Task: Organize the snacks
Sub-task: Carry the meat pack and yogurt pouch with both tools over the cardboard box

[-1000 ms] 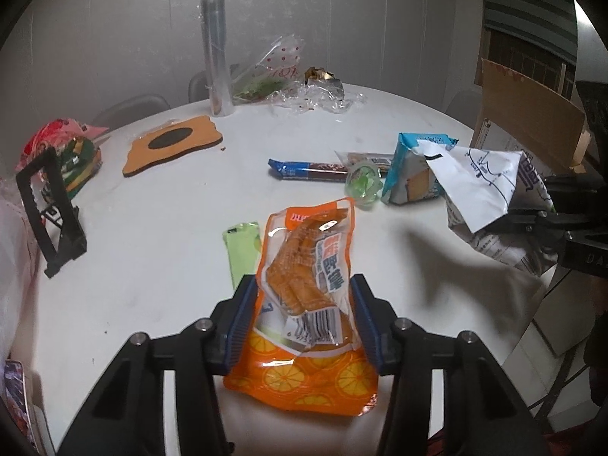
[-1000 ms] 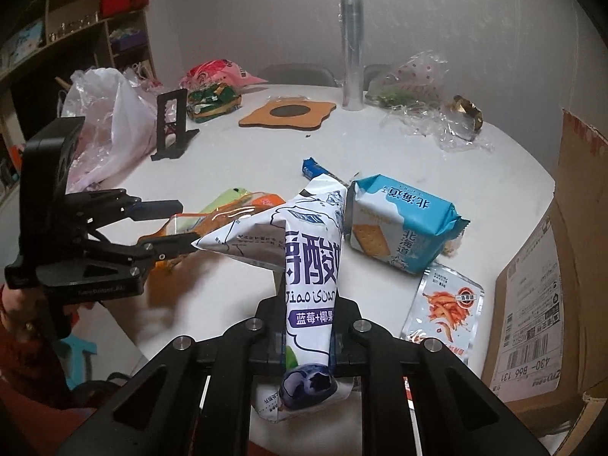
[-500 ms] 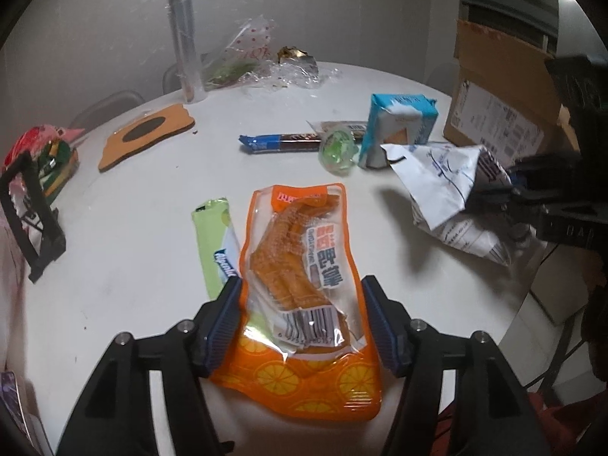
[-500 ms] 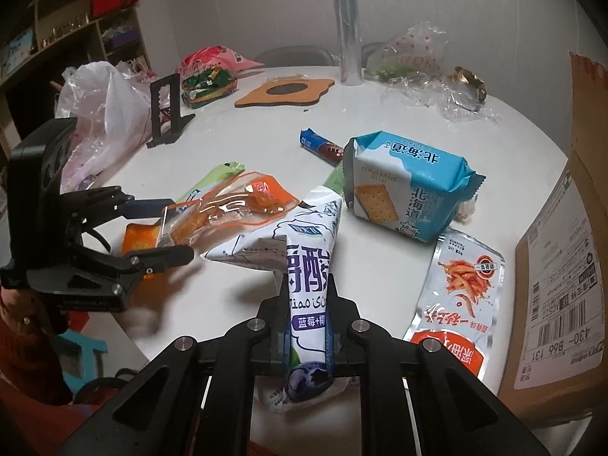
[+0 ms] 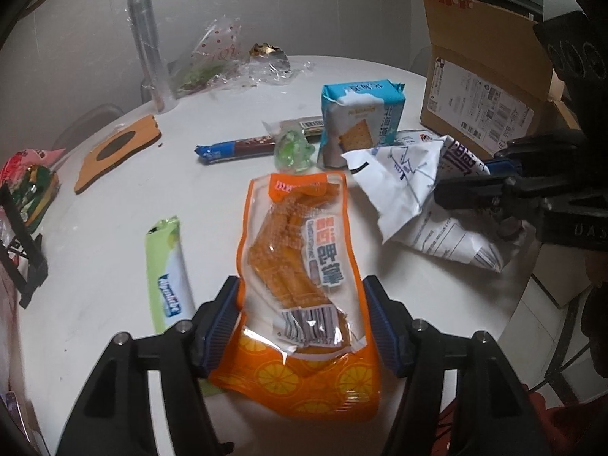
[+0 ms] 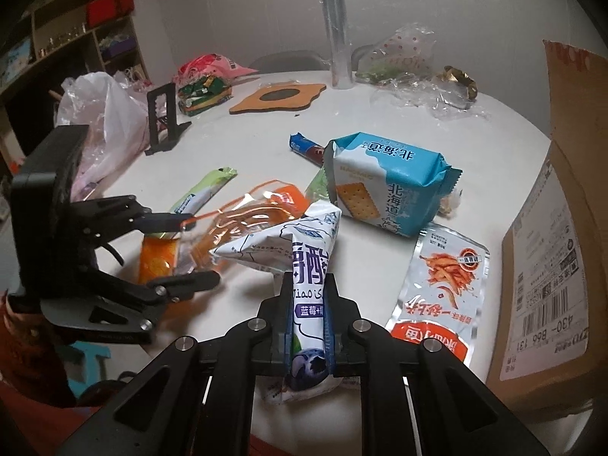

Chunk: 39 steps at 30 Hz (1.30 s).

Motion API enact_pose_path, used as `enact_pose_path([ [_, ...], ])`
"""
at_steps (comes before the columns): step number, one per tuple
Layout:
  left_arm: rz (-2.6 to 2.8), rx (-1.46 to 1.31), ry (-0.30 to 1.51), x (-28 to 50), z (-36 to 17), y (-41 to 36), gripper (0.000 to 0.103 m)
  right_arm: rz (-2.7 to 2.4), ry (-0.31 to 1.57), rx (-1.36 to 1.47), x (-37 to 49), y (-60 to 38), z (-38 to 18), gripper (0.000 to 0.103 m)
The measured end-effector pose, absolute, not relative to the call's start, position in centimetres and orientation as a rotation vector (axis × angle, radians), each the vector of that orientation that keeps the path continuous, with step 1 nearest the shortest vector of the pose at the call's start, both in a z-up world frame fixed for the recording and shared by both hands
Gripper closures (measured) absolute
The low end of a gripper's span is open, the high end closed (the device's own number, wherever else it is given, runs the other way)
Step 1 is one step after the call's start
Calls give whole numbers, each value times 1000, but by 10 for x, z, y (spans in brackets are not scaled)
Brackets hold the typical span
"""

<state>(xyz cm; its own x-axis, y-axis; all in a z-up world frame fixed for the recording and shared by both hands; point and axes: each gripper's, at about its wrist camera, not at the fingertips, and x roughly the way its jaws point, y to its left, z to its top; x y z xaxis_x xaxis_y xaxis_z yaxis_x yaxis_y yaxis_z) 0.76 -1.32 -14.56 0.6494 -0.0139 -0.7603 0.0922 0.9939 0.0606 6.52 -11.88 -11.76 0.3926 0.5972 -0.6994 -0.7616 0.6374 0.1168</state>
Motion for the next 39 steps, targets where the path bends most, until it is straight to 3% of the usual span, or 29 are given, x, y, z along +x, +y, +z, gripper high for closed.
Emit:
enact_pose_path([
  [5, -62, 62, 876, 12, -151, -11, 39, 901, 822, -259, 73, -113, -131, 70],
  [11, -65, 30, 874, 13, -152, -8, 40, 937, 812, -269, 72, -110, -139, 67],
  [13, -68, 25, 875, 14, -152, -7, 40, 932, 806, -280, 70, -109, -140, 70],
  [17, -63, 28, 860, 10, -149, -7, 44, 898, 778, -318, 62, -106, -137, 90],
  [20, -66, 16, 850, 6, -146, -4, 49, 875, 768, -293, 59, -109, -130, 95],
  [33, -83, -40, 728, -17, -116, 25, 55, 864, 674, -274, 35, -109, -74, 95],
  [39, -82, -20, 614, -26, -70, 35, 55, 873, 576, -246, 20, -116, -24, 95],
])
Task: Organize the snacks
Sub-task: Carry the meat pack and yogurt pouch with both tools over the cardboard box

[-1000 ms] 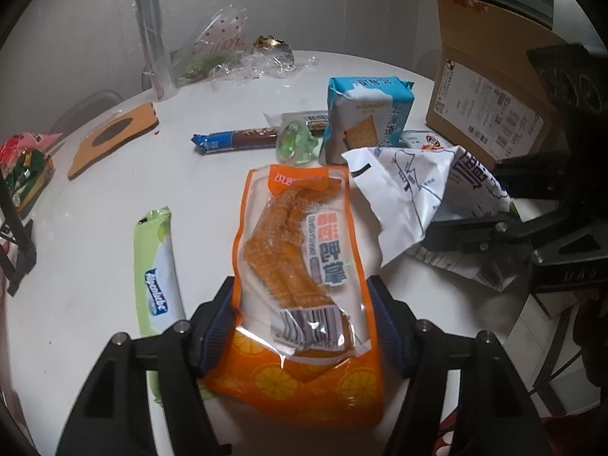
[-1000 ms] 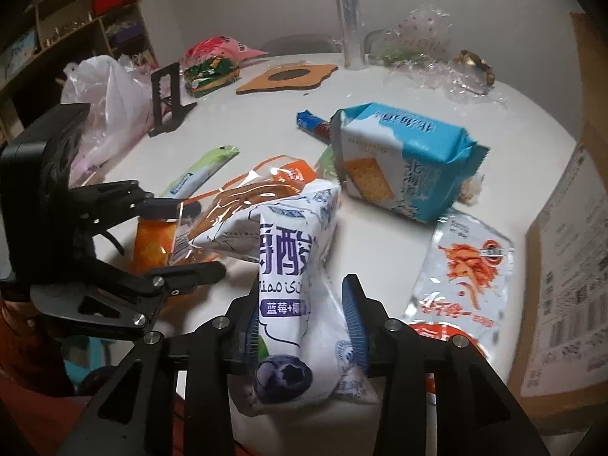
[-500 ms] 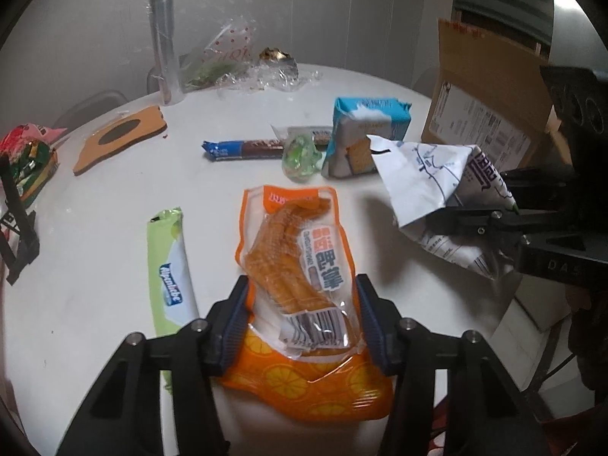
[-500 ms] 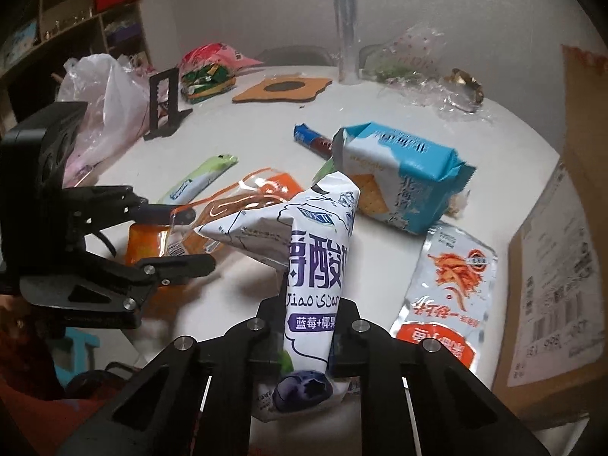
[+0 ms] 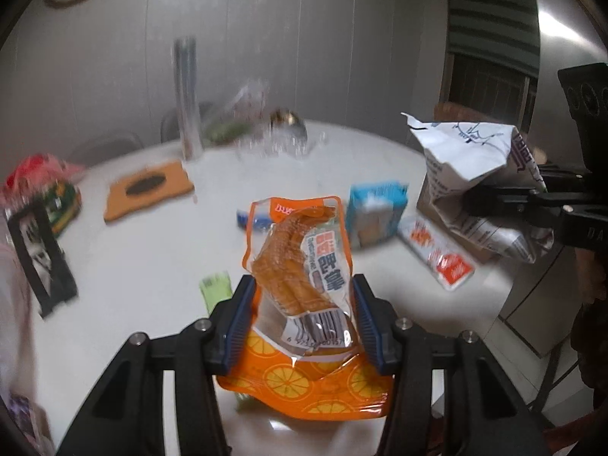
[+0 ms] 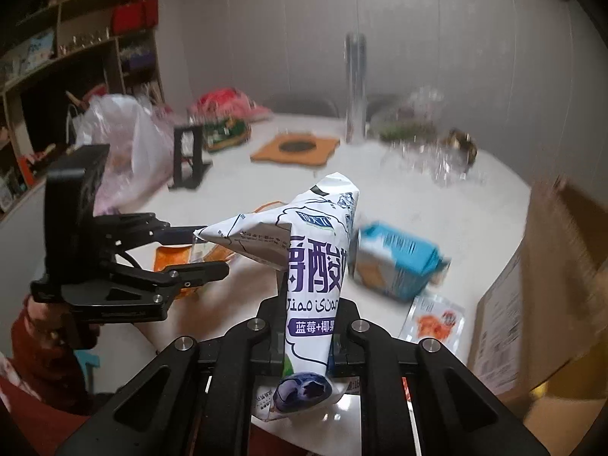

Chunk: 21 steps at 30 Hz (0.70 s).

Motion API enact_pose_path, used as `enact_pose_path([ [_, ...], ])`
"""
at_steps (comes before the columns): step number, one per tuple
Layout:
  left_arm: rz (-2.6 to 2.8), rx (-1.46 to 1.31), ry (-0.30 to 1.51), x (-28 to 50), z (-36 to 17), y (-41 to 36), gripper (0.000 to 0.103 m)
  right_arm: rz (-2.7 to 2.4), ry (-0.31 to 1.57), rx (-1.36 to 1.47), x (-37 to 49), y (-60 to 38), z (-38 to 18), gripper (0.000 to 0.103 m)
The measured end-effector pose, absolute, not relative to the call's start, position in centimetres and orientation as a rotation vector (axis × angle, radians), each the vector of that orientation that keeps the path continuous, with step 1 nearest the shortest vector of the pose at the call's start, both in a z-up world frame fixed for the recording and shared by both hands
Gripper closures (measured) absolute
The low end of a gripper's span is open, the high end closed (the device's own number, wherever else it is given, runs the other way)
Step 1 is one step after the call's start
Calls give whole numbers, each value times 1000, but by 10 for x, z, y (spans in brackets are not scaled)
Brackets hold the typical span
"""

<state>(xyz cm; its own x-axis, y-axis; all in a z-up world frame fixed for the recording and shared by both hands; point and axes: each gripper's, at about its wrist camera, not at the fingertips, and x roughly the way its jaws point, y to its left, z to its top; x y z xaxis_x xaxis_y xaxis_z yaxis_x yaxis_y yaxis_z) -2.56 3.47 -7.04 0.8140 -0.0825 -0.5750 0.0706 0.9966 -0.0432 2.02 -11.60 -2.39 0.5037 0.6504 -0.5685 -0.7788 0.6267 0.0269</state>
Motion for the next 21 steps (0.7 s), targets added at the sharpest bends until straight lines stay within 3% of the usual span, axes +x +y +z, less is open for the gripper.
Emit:
enact_pose_path([
  [10, -215, 110, 415, -7, 37, -12, 55, 770, 447, -183, 24, -187, 56, 95],
  [21, -555, 207, 462, 78, 75, -130, 56, 537, 597, -150, 83, -268, 21, 95],
])
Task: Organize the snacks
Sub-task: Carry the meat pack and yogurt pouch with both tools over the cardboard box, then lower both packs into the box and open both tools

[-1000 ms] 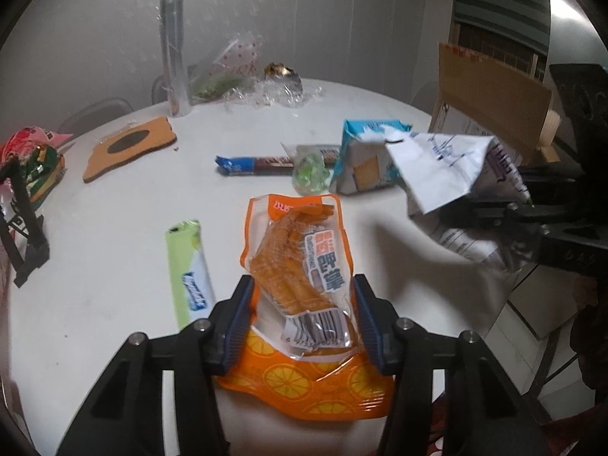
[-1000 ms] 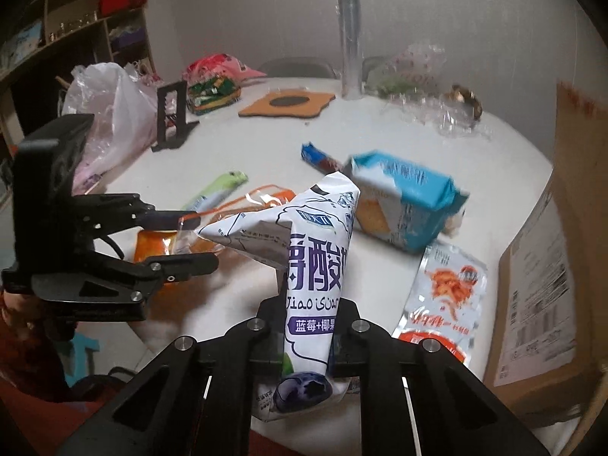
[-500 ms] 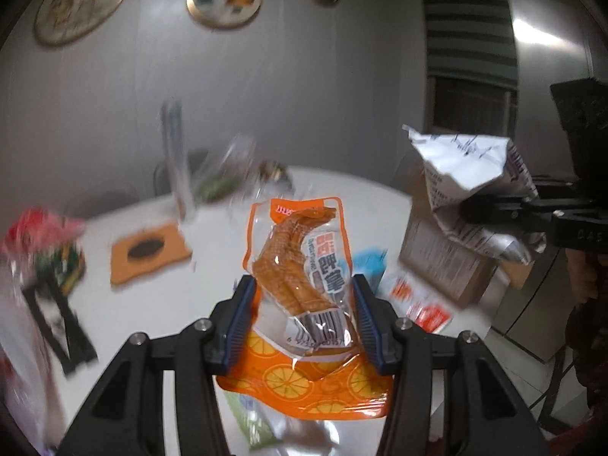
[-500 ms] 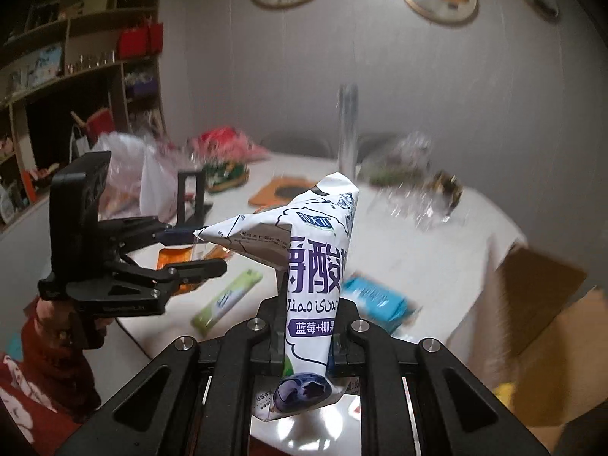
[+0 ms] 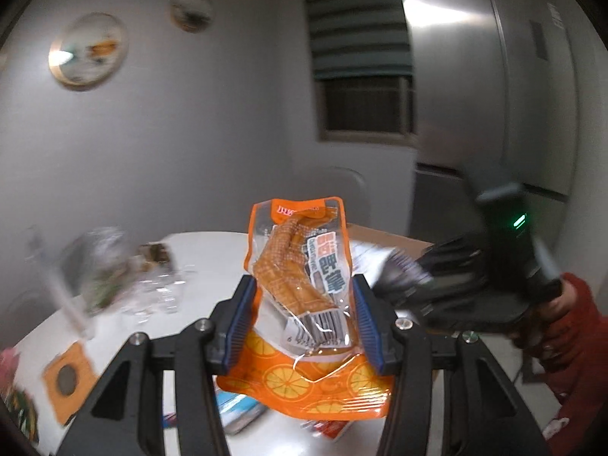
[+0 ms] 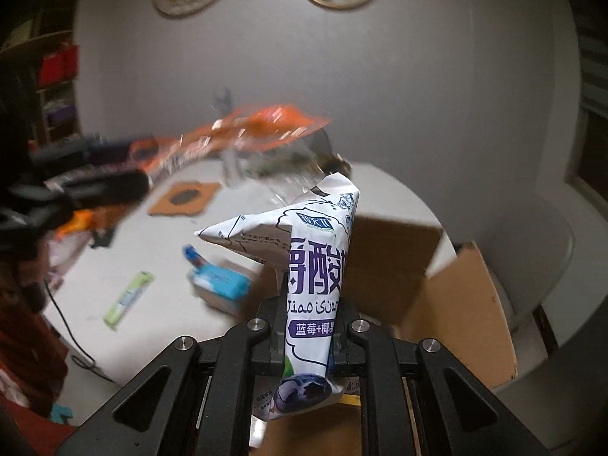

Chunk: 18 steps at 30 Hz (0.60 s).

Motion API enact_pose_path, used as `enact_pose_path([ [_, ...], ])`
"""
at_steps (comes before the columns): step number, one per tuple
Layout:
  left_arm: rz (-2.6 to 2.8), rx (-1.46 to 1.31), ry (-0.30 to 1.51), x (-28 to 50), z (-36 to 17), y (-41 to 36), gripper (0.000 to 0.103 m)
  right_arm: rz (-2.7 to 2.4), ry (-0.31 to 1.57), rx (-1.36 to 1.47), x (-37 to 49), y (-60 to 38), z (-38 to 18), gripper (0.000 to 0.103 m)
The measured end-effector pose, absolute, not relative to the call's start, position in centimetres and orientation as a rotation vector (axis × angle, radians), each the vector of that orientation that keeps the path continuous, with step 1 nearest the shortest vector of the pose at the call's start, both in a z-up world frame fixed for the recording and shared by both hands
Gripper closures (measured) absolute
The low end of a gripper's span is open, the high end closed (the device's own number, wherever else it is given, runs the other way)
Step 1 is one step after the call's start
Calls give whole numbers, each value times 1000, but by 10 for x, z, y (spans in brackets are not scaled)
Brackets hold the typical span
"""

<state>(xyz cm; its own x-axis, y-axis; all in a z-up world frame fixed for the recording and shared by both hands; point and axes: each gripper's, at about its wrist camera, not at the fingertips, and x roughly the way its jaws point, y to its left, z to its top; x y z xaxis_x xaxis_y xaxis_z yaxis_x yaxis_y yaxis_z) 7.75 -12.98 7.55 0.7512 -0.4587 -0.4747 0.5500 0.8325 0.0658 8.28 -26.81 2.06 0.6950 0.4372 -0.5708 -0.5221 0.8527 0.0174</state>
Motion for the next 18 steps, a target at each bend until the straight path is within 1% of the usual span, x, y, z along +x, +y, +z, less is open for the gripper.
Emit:
enact_pose_path([
  [7, -661, 298, 648, 125, 45, -188, 55, 540, 738, -149, 117, -282, -23, 95],
  [13, -671, 357, 755, 152, 26, -212, 55, 557, 789, -137, 129, -286, -35, 95],
  [18, -679, 389, 803, 163, 18, -215, 54, 561, 853, -139, 146, -284, -46, 95],
])
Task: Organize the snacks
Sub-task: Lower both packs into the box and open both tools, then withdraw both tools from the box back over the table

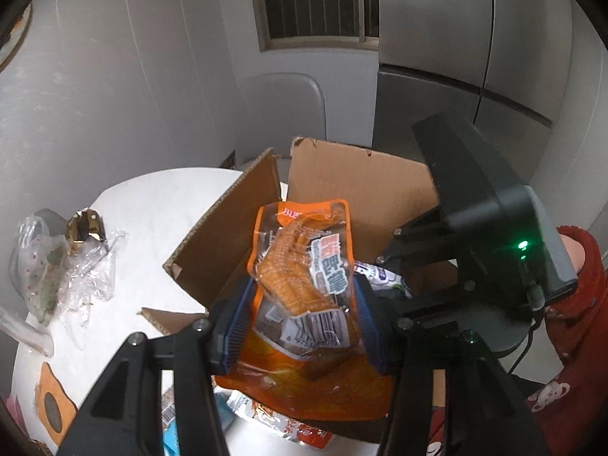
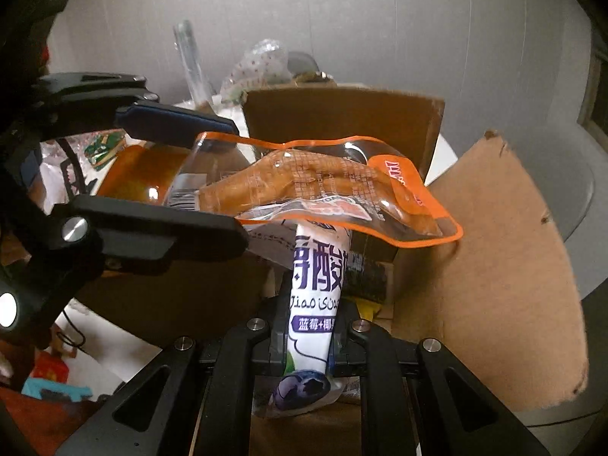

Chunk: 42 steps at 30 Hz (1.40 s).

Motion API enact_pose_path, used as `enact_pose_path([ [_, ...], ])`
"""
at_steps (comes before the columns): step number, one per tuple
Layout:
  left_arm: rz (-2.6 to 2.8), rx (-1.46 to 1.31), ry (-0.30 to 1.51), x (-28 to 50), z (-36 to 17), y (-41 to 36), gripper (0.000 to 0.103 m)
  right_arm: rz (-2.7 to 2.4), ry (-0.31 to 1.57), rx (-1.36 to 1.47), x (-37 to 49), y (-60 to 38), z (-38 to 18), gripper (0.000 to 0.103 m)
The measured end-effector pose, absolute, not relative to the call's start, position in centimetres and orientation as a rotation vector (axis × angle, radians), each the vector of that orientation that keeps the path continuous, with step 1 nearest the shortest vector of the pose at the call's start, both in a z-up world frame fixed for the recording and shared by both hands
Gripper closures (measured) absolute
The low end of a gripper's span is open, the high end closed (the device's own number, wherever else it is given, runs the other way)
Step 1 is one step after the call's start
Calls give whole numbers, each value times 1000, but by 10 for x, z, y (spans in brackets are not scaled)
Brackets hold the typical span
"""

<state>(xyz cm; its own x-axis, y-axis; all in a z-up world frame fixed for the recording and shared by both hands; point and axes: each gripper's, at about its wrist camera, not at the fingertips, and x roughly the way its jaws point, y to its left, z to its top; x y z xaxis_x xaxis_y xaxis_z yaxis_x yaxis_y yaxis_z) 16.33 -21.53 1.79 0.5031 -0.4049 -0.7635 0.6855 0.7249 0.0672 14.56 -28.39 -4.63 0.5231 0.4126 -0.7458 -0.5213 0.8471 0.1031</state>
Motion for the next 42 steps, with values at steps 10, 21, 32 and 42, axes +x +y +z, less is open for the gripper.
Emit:
enact_pose_path([
  [10, -689, 427, 856, 176, 1, -220, 48, 555, 908, -121, 154, -291, -54, 91],
  [21, -670, 416, 822, 173, 8, -216, 32, 524, 872, -164, 129, -293, -40, 68],
  [32, -603, 324, 687, 140, 49, -177, 22, 505, 754, -181, 93, -283, -6, 68],
  [42, -460, 204, 573, 90, 75, -105, 19, 525, 584, -264, 46, -229, 29, 68],
])
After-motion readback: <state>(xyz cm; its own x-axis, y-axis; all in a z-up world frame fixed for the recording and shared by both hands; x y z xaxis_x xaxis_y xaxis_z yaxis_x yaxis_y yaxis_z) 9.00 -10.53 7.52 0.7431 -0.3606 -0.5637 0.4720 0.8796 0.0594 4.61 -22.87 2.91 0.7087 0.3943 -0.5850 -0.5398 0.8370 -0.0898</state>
